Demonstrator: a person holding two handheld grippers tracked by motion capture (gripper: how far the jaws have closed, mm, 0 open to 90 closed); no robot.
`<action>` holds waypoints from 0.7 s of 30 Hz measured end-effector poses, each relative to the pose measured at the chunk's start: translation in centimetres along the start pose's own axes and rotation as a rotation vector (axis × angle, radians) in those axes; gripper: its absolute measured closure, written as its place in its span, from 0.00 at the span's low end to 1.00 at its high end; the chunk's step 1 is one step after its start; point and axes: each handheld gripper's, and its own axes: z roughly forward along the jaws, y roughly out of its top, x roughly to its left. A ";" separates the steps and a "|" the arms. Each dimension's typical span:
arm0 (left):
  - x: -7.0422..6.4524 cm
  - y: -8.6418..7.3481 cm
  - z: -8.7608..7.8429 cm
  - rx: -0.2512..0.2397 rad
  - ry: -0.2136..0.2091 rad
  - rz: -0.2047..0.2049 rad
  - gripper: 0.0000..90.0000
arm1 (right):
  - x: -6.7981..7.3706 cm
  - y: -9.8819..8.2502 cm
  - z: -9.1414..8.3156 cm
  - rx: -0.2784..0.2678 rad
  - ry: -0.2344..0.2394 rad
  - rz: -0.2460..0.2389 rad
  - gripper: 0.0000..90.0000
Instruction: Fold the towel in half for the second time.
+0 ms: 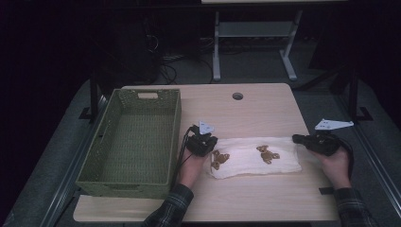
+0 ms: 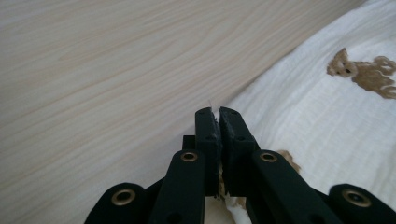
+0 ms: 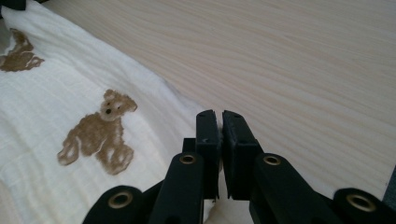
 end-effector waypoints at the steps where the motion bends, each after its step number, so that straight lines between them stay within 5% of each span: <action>1: -0.1 -0.1 -0.2 -0.004 -0.004 -0.001 0.96 | 0.2 -0.1 -0.3 -0.001 0.000 -0.007 0.95; 21: -2.0 -1.5 -3.3 -0.011 -0.006 0.030 0.95 | 2.6 -1.9 -3.4 -0.005 0.048 -0.013 0.95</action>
